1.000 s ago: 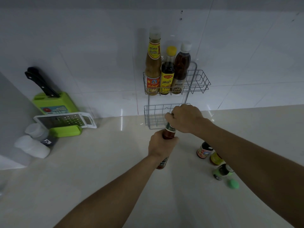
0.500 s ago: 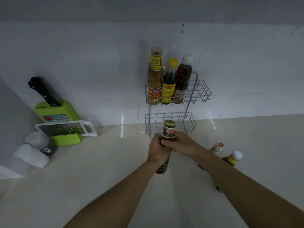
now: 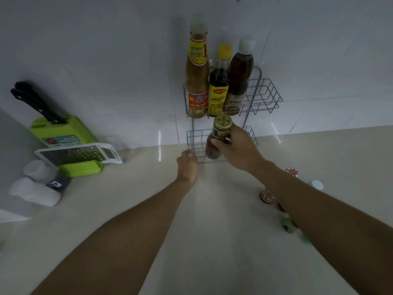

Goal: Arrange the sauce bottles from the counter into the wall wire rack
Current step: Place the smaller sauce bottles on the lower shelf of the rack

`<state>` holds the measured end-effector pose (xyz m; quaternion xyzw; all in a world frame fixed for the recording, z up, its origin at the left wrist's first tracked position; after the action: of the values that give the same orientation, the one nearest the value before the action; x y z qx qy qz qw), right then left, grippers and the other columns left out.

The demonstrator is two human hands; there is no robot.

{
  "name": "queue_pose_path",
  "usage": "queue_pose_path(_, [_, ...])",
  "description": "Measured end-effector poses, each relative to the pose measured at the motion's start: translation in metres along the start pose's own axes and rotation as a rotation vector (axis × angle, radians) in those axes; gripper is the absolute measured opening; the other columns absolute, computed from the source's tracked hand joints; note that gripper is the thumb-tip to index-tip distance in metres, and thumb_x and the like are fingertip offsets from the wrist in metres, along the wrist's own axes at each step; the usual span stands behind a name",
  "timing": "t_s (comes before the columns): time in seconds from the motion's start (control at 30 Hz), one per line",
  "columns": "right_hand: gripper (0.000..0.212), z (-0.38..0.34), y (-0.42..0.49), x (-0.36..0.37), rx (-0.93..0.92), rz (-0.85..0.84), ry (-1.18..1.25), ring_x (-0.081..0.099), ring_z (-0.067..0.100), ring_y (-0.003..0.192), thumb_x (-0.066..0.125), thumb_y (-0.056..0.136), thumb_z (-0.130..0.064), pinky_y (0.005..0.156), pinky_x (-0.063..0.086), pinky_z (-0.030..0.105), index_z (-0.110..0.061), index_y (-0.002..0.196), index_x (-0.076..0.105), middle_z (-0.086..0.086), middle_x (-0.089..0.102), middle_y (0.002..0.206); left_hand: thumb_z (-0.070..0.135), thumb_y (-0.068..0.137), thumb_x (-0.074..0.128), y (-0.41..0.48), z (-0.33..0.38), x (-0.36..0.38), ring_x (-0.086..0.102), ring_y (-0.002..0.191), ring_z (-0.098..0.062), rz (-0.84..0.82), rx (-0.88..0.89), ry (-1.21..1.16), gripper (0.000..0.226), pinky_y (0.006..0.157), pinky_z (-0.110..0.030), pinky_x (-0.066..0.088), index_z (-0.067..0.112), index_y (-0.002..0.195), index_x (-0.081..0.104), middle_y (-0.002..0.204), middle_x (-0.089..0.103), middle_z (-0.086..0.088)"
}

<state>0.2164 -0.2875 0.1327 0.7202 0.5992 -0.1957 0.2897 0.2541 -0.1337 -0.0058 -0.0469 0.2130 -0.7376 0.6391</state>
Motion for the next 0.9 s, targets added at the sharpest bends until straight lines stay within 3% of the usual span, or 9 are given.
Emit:
queue_pose_path(0.13, [0.026, -0.002, 0.019, 0.007, -0.096, 0.018, -0.023, 0.063, 0.019, 0.090, 0.066, 0.090, -0.024, 0.079, 0.054, 0.036, -0.014, 0.113, 0.058, 0.002, 0.067, 0.102, 0.023, 0.101, 0.028, 0.022, -0.001, 0.003, 0.030, 0.143, -0.034, -0.030, -0.131, 0.031, 0.056, 0.117, -0.046, 0.024, 0.009, 0.155, 0.024, 0.160, 0.024, -0.013])
queue_pose_path(0.27, [0.028, 0.007, 0.029, 0.029, -0.130, -0.031, -0.035, 0.057, 0.013, 0.089, 0.066, 0.090, -0.022, 0.076, 0.047, 0.026, -0.014, 0.116, 0.059, 0.002, 0.065, 0.106, 0.020, 0.102, 0.023, 0.027, -0.005, 0.014, 0.031, 0.141, -0.034, -0.118, -0.171, 0.034, 0.053, 0.118, -0.044, 0.024, 0.001, 0.151, 0.024, 0.156, 0.032, -0.018])
queue_pose_path(0.43, [0.032, 0.030, 0.044, 0.058, -0.045, -0.070, -0.008, 0.061, 0.016, 0.091, 0.069, 0.088, -0.024, 0.079, 0.050, 0.030, -0.014, 0.117, 0.060, 0.002, 0.068, 0.104, 0.027, 0.103, 0.023, 0.030, -0.009, 0.014, 0.031, 0.143, -0.032, -0.140, -0.137, 0.004, 0.055, 0.120, -0.046, 0.022, 0.003, 0.152, 0.026, 0.157, 0.032, -0.018])
queue_pose_path(0.6, [0.038, 0.043, 0.058, 0.082, 0.095, -0.078, 0.046, 0.065, 0.023, 0.106, 0.071, 0.089, -0.024, 0.092, 0.052, 0.034, -0.009, 0.122, 0.060, 0.010, 0.070, 0.117, 0.016, 0.106, 0.023, 0.029, -0.010, 0.014, 0.046, 0.121, -0.021, -0.177, -0.105, -0.056, 0.043, 0.096, -0.024, 0.027, 0.005, 0.141, 0.045, 0.141, 0.051, -0.013])
queue_pose_path(0.73, [0.041, 0.046, 0.075, 0.095, 0.182, -0.106, -0.009, 0.062, 0.027, 0.111, 0.066, 0.093, -0.033, 0.090, 0.047, 0.032, -0.008, 0.123, 0.056, 0.012, 0.066, 0.121, 0.003, 0.103, 0.018, 0.028, -0.009, 0.012, 0.043, 0.128, -0.031, -0.195, -0.094, -0.078, 0.047, 0.095, -0.020, 0.027, -0.002, 0.144, 0.040, 0.141, 0.049, -0.021])
queue_pose_path(0.83, [0.047, 0.049, 0.082, 0.094, 0.226, -0.125, -0.029, 0.062, 0.028, 0.113, 0.067, 0.092, -0.038, 0.094, 0.049, 0.036, -0.007, 0.124, 0.055, 0.012, 0.065, 0.125, 0.001, 0.101, 0.020, 0.022, 0.001, 0.013, 0.044, 0.110, -0.017, -0.233, -0.064, -0.074, 0.047, 0.092, -0.021, 0.025, 0.000, 0.141, 0.043, 0.123, 0.051, -0.008])
queue_pose_path(0.9, [0.048, 0.051, 0.082, 0.094, 0.240, -0.132, -0.035, 0.062, 0.027, 0.114, 0.068, 0.091, -0.040, 0.094, 0.049, 0.036, -0.008, 0.124, 0.056, 0.011, 0.066, 0.125, 0.001, 0.099, 0.022, 0.022, 0.003, 0.013, 0.042, 0.110, -0.014, -0.240, -0.059, -0.087, 0.046, 0.093, -0.021, 0.027, 0.000, 0.140, 0.044, 0.121, 0.051, -0.004])
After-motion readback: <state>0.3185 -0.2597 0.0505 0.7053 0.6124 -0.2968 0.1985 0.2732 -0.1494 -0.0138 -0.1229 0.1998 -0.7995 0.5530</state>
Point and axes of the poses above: each hand's wrist, its own y-axis towards the middle knuckle, its own x-axis out of the palm, z = x × y, the point moved 9 cm from there along y, towards the middle knuckle
